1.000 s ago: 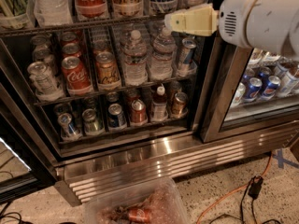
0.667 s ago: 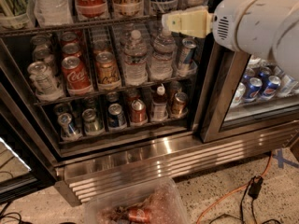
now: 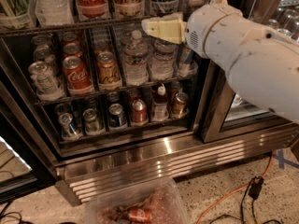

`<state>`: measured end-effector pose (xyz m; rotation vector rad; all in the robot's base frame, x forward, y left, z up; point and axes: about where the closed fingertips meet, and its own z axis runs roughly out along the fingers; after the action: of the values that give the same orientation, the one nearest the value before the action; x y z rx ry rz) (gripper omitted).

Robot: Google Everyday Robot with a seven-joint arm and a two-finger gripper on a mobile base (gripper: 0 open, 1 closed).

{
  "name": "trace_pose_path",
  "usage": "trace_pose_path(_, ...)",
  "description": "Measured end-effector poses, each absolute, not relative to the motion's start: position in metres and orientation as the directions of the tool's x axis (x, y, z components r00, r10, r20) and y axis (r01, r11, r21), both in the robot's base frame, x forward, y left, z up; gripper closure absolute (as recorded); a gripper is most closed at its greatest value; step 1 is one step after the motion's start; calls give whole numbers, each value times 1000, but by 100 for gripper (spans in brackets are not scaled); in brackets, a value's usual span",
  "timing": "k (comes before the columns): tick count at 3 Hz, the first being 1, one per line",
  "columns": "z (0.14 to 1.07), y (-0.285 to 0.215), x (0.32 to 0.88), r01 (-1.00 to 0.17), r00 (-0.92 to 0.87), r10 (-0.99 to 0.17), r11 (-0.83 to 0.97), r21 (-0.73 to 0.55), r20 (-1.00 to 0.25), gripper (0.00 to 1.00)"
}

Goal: Pick blue plastic bottle from top shelf of fridge

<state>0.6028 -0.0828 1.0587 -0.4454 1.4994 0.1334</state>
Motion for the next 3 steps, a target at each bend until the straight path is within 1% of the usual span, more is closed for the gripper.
trace_pose_path(1,1052,-68,606,-366,174,-227,888,-277,-958,0)
trace_pose_path(2,1039,-67,605,-373,206,-247,875,-309,-947,0)
trace_pose_path(3,1028,-77,604,-371,187,-257,875,-311,-948,0)
